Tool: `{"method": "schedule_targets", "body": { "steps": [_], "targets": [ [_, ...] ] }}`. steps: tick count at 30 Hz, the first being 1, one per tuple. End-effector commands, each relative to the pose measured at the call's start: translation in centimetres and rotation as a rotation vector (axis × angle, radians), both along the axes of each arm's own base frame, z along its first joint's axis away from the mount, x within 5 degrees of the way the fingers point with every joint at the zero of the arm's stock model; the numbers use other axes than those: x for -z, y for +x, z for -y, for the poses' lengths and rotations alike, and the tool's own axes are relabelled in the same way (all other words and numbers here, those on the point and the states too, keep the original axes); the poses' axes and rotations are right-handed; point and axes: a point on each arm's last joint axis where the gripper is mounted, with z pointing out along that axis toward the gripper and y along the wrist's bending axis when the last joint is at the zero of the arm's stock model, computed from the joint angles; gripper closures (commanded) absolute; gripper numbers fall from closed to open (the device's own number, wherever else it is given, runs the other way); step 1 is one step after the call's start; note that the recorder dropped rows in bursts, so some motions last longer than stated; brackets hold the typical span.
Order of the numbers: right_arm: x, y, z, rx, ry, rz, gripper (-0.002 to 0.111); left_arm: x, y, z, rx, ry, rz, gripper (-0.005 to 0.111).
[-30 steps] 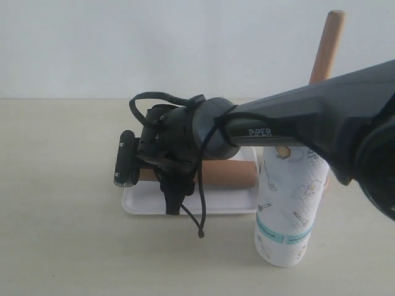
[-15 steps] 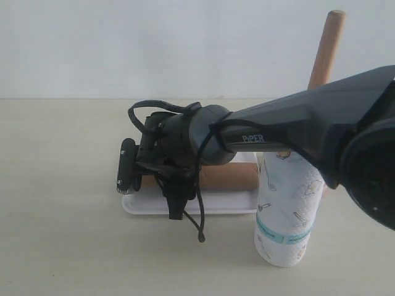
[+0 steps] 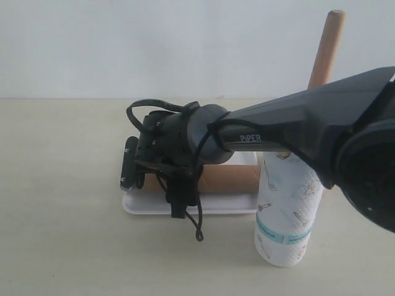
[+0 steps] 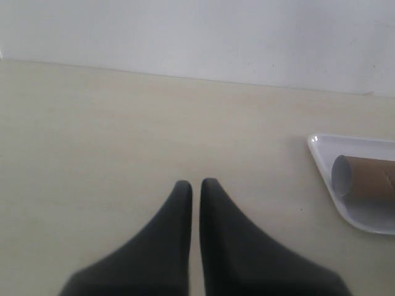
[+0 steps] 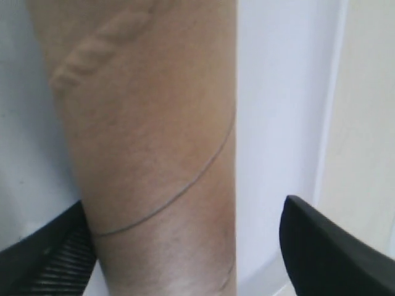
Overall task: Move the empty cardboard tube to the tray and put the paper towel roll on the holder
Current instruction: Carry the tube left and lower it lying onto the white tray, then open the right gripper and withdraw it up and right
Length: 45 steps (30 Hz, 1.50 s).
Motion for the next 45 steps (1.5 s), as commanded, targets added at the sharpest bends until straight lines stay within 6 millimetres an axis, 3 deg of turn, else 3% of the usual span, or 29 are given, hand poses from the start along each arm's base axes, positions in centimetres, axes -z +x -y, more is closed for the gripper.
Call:
{"method": "schedule_targets", "body": {
  "steps": [1, 11, 25, 27, 30, 31, 33, 36, 40, 45],
  "targets": [
    [-1.4, 0.1, 0.2, 0.026, 0.000, 0.021, 0.034, 0.1, 0.0, 0.0, -0.001, -0.003, 0.000, 0.103],
    [-5.6, -0.8, 0.1, 0.020, 0.045, 0.079, 0.034, 0.1, 0.0, 0.0, -0.001, -0.003, 0.000, 0.103],
    [-13.7, -5.4, -0.1, 0.015, 0.119, 0.160, 0.035, 0.1, 0.0, 0.0, -0.001, -0.003, 0.000, 0.103],
    [-15.3, -6.2, 0.3, 0.035, 0.149, 0.173, 0.042, 0.1, 0.0, 0.0, -0.001, -0.003, 0.000, 0.103],
    [-17.4, -7.3, 1.0, 0.074, 0.192, 0.184, 0.066, 0.1, 0.0, 0.0, -0.001, -0.003, 0.000, 0.103],
    [-18.7, -7.9, 1.9, 0.108, 0.221, 0.160, 0.089, 0.1, 0.0, 0.0, -0.001, -0.003, 0.000, 0.103],
    [-20.7, -8.9, 3.3, 0.150, 0.240, 0.139, 0.108, 0.1, 0.0, 0.0, -0.001, -0.003, 0.000, 0.103],
    [-23.3, -10.7, 4.8, 0.114, 0.324, 0.057, 0.108, 0.1, 0.0, 0.0, -0.001, -0.003, 0.000, 0.103],
    [-27.6, -14.1, 7.3, 0.123, 0.558, -0.074, 0.108, 0.1, 0.0, 0.0, -0.001, -0.003, 0.000, 0.103],
    [-29.5, -15.8, 9.1, 0.147, 0.644, -0.129, 0.108, 0.1, 0.0, 0.0, -0.001, -0.003, 0.000, 0.103]
  ]
}}
